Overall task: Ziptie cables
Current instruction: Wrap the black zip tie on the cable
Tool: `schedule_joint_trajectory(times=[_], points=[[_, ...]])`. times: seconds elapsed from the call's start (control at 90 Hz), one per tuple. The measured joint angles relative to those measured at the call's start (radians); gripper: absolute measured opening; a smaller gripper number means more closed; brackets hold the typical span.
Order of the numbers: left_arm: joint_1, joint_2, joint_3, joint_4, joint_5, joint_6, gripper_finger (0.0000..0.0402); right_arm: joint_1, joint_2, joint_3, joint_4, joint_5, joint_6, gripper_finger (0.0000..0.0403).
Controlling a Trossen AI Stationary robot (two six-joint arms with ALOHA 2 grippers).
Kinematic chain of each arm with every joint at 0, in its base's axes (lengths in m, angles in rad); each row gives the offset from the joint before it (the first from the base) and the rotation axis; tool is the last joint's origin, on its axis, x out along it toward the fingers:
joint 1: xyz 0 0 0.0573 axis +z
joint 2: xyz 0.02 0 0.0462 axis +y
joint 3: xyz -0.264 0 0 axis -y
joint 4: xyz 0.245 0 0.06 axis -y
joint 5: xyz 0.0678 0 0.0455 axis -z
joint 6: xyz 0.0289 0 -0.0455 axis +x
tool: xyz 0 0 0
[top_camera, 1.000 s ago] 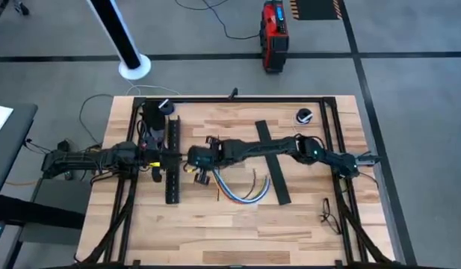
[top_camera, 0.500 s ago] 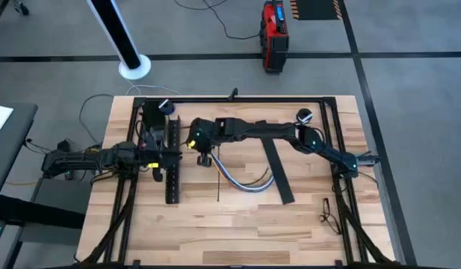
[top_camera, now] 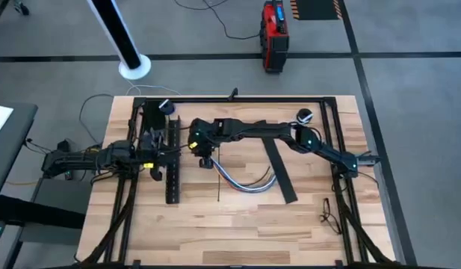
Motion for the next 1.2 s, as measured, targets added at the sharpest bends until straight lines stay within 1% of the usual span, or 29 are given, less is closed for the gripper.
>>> schedule_joint_trajectory(times=[0.244, 0.333, 0.389, 0.444, 0.533, 0.578, 0.622, 0.7, 0.767, 0.867, 1.011, 1.111, 1.2], points=[[0.0, 0.0, 0.035, -0.002, 0.001, 0.058, 0.0081, -0.008, -0.005, 0.0, 0.015, 0.0, -0.021, 0.0183], [0.0, 0.0, 0.036, -0.002, 0.002, 0.077, 0.0081, -0.014, -0.007, 0.002, -0.013, 0.0, -0.051, 0.0207], [0.0, 0.0, 0.036, 0.002, 0.002, 0.097, 0.0081, -0.016, -0.006, 0.016, -0.067, 0.001, -0.081, 0.0208], [0.0, 0.0, 0.036, 0.019, 0.008, 0.127, 0.0081, -0.022, -0.005, 0.044, -0.138, -0.009, -0.096, 0.02], [0.0, 0.0, 0.036, 0.049, 0.053, 0.177, 0.0082, -0.027, -0.009, 0.074, -0.209, -0.098, -0.115, 0.0172], [0.0, 0.0, 0.037, 0.056, 0.073, 0.199, 0.0082, -0.031, -0.015, 0.074, -0.223, -0.136, -0.122, 0.0157], [0.0, 0.0, 0.037, 0.062, 0.085, 0.219, 0.0081, -0.035, -0.023, 0.068, -0.23, -0.149, -0.134, 0.0142], [0.0, 0.0, 0.037, 0.081, 0.085, 0.254, 0.0082, -0.042, -0.024, 0.068, -0.212, -0.145, -0.156, 0.0125], [0.0, 0.0, 0.037, 0.096, 0.084, 0.271, 0.0081, -0.052, -0.026, 0.068, -0.191, -0.131, -0.157, 0.012], [0.0, 0.0, 0.037, 0.097, 0.083, 0.273, 0.0082, -0.068, -0.028, 0.068, -0.194, -0.121, -0.161, 0.0132], [0.0, 0.0, 0.037, 0.091, 0.083, 0.272, 0.0082, -0.084, -0.028, 0.068, -0.226, -0.118, -0.175, 0.0178], [0.0, 0.0, 0.037, 0.081, 0.082, 0.266, 0.0082, -0.086, -0.038, 0.071, -0.31, -0.118, -0.201, 0.0207], [0.0, 0.011, 0.037, 0.074, 0.082, 0.231, 0.0081, -0.086, -0.043, 0.073, -0.396, -0.118, -0.233, 0.0209]])
